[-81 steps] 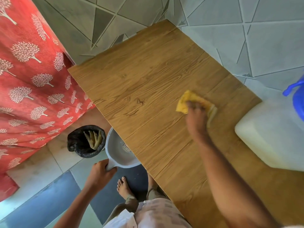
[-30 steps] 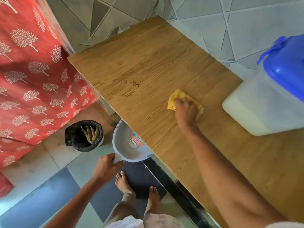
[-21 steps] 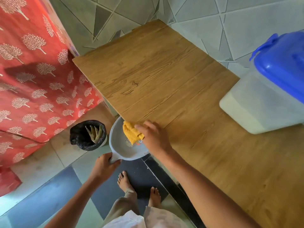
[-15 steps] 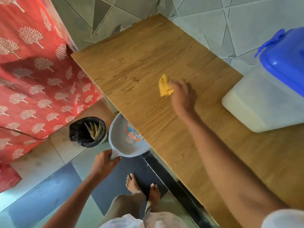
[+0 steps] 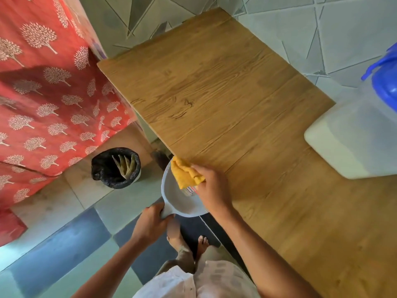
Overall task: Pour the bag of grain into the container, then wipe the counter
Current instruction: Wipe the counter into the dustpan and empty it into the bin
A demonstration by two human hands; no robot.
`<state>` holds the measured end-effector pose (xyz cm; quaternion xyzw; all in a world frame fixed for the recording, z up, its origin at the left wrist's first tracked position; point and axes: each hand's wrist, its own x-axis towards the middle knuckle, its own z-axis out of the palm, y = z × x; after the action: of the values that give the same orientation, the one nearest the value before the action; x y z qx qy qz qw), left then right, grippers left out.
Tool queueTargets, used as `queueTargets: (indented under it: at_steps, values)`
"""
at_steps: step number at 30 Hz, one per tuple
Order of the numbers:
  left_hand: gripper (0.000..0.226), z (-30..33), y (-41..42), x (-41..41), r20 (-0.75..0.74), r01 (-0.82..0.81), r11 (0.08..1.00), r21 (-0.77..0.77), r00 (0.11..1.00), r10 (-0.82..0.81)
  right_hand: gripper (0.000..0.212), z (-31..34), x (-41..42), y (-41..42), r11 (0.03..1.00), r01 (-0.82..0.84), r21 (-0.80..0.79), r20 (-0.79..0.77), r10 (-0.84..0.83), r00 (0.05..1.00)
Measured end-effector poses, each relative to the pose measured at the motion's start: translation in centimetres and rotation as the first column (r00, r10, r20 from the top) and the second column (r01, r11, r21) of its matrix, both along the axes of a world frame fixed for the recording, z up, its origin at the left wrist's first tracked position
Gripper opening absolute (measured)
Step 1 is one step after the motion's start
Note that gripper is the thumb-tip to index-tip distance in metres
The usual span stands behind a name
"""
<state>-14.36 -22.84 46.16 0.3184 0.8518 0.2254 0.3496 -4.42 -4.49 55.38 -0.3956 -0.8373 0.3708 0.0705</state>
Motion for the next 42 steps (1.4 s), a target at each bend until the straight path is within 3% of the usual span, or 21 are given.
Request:
queueTargets:
  at_steps: [2, 4, 7, 11, 14, 17, 20, 22, 24, 27, 30, 32, 34, 37, 39, 42]
  values:
    - [0.028, 0.1, 0.1, 0.2, -0.006, 0.035, 0.999, -0.017, 0.999, -0.035, 0.041, 1.4, 2.0, 2.5, 0.98, 0.197, 0.017, -0.112, -0.194, 0.975]
    - [0.039, 0.4, 0.5, 0.6, -0.013, 0.043, 0.999, -0.006, 0.999, -0.043, 0.044, 2.3, 4.3, 7.0, 0.916, 0.331, 0.226, -0.139, -0.306, 0.942]
    - [0.045, 0.9, 0.9, 1.1, -0.019, 0.055, 0.998, 0.006, 0.998, -0.055, 0.036, 2.1, 7.8, 14.7, 0.769, 0.32, 0.554, 0.046, -0.412, 0.91]
    - [0.045, 1.1, 1.1, 1.7, -0.012, 0.042, 0.999, -0.002, 0.999, -0.042, 0.035, -0.5, 9.2, 18.4, 0.791, 0.282, 0.542, 0.284, -0.488, 0.825]
    - [0.045, 1.4, 1.3, 2.3, -0.014, 0.04, 0.999, 0.017, 0.999, -0.039, 0.038, -1.2, 7.2, 14.0, 0.827, 0.149, 0.542, 0.313, -0.363, 0.878]
    - [0.039, 1.1, 1.1, 3.2, 0.006, 0.031, 0.999, 0.017, 1.0, -0.031, 0.034, -1.6, 5.6, 6.7, 0.865, -0.057, 0.498, 0.241, -0.076, 0.968]
    - [0.038, 1.8, 1.3, 4.2, 0.023, -0.054, 0.998, 0.025, 0.998, 0.054, 0.043, -0.1, 5.4, 1.6, 0.939, -0.275, 0.205, 0.243, 0.223, 0.944]
    - [0.043, 1.8, 1.7, 5.0, 0.017, -0.066, 0.998, 0.011, 0.998, 0.066, 0.046, 0.6, 6.4, 1.7, 0.956, -0.285, 0.073, 0.135, 0.274, 0.952]
    - [0.043, 2.0, 1.9, 5.8, 0.004, -0.083, 0.997, -0.002, 0.997, 0.083, 0.049, 1.9, 7.8, 3.2, 0.978, -0.163, 0.127, 0.047, 0.159, 0.986]
    - [0.045, 2.1, 2.0, 6.7, -0.025, -0.074, 0.997, -0.001, 0.997, 0.074, 0.044, 3.8, 10.3, 7.6, 0.922, 0.067, 0.38, -0.01, -0.069, 0.998]
    - [0.048, 2.7, 1.7, 8.2, -0.038, -0.046, 0.999, 0.005, 0.998, 0.046, 0.033, 3.5, 13.2, 13.4, 0.834, 0.197, 0.516, 0.102, -0.288, 0.952]
    - [0.047, 3.1, 1.6, 8.8, -0.037, -0.034, 0.999, 0.008, 0.999, 0.034, 0.03, 1.8, 14.4, 15.5, 0.831, 0.194, 0.521, 0.229, -0.355, 0.906]
    - [0.044, 3.4, 1.3, 9.7, -0.027, -0.035, 0.999, 0.009, 0.999, 0.035, 0.034, 0.0, 14.7, 14.4, 0.86, 0.111, 0.498, 0.307, -0.294, 0.905]
    - [0.044, 4.0, 0.8, 11.1, -0.017, -0.05, 0.998, 0.024, 0.999, 0.05, 0.036, -1.7, 13.8, 8.1, 0.868, -0.053, 0.493, 0.303, -0.114, 0.946]
    - [0.045, 4.1, 0.4, 12.0, -0.028, -0.065, 0.998, 0.026, 0.997, 0.066, 0.038, -2.1, 13.2, 2.5, 0.855, -0.24, 0.459, 0.258, 0.131, 0.957]
    - [0.046, 4.1, -0.1, 13.3, -0.045, -0.081, 0.996, 0.028, 0.996, 0.082, 0.045, -1.2, 13.5, -2.0, 0.828, -0.495, 0.263, 0.154, 0.471, 0.869]
